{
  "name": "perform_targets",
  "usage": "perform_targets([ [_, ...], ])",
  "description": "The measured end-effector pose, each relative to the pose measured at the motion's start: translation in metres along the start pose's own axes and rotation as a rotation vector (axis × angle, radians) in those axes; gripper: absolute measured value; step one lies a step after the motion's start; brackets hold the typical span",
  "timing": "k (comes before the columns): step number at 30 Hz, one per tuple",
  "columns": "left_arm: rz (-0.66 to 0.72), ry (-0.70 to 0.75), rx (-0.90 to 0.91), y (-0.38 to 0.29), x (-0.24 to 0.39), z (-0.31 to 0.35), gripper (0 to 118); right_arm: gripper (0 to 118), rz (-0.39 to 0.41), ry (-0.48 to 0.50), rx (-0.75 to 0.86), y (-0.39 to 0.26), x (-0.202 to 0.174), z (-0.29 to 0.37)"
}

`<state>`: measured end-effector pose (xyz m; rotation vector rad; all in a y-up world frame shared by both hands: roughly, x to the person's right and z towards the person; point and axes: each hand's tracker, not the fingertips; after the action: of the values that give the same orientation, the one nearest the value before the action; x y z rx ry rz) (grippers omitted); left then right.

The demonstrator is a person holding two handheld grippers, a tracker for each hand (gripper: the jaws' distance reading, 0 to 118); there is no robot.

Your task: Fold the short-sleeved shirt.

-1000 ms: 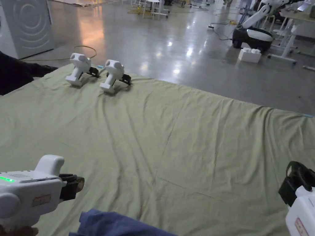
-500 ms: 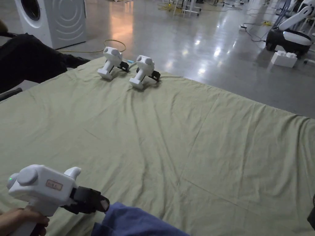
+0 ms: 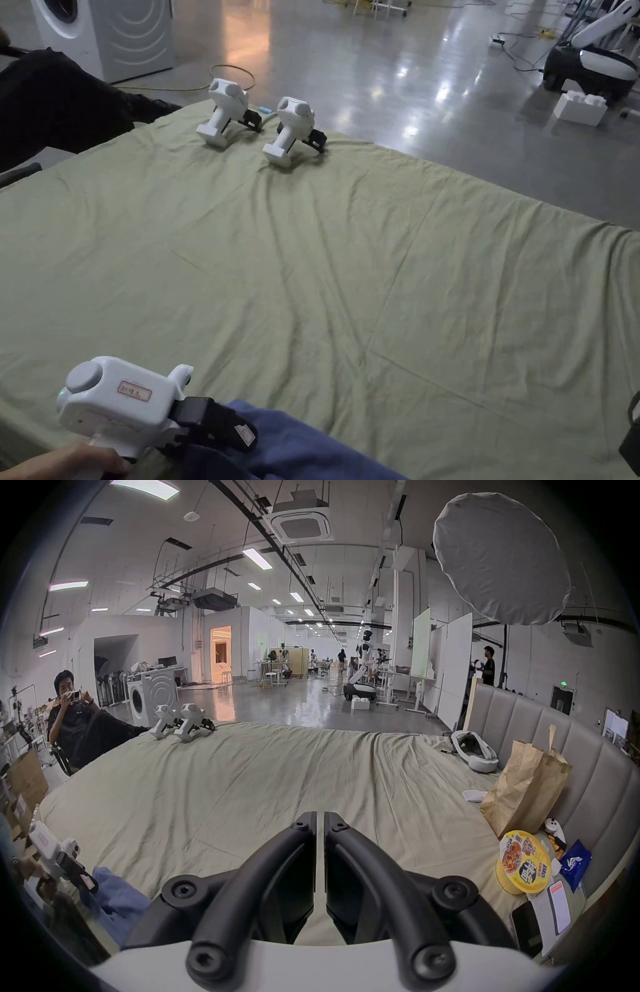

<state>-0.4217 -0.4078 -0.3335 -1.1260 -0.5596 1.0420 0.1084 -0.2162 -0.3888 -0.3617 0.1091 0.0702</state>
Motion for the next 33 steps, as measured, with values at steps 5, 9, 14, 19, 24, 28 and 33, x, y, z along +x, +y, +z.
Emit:
perform_targets([
  [5, -0.024, 0.194, 0.017, -0.002, 0.013, -0.003, 17, 6, -0.002, 0.013, -0.018, -0.007, -0.003, -0.002],
  [9, -0.042, 0.201, 0.044, 0.006, 0.015, 0.000, 15, 6, -0.003, 0.020, -0.026, -0.010, -0.004, -0.001],
  [14, -0.079, 0.238, 0.080, 0.003, 0.041, 0.018, 13, 6, -0.006, 0.025, -0.029, -0.011, -0.003, 0.001],
  [19, -0.131, 0.322, 0.105, 0.002, 0.063, 0.035, 13, 6, -0.009, 0.027, -0.024, -0.010, 0.002, 0.001],
  [24, -0.140, 0.408, 0.169, 0.001, 0.084, 0.072, 13, 6, -0.011, 0.034, -0.016, -0.009, 0.003, 0.000],
  [28, -0.140, 0.522, 0.221, -0.005, 0.098, 0.101, 13, 6, -0.013, 0.046, -0.013, -0.009, 0.004, -0.002],
  [33, -0.138, 0.576, 0.237, -0.010, 0.112, 0.105, 13, 6, -0.020, 0.063, -0.014, -0.011, 0.003, -0.005],
])
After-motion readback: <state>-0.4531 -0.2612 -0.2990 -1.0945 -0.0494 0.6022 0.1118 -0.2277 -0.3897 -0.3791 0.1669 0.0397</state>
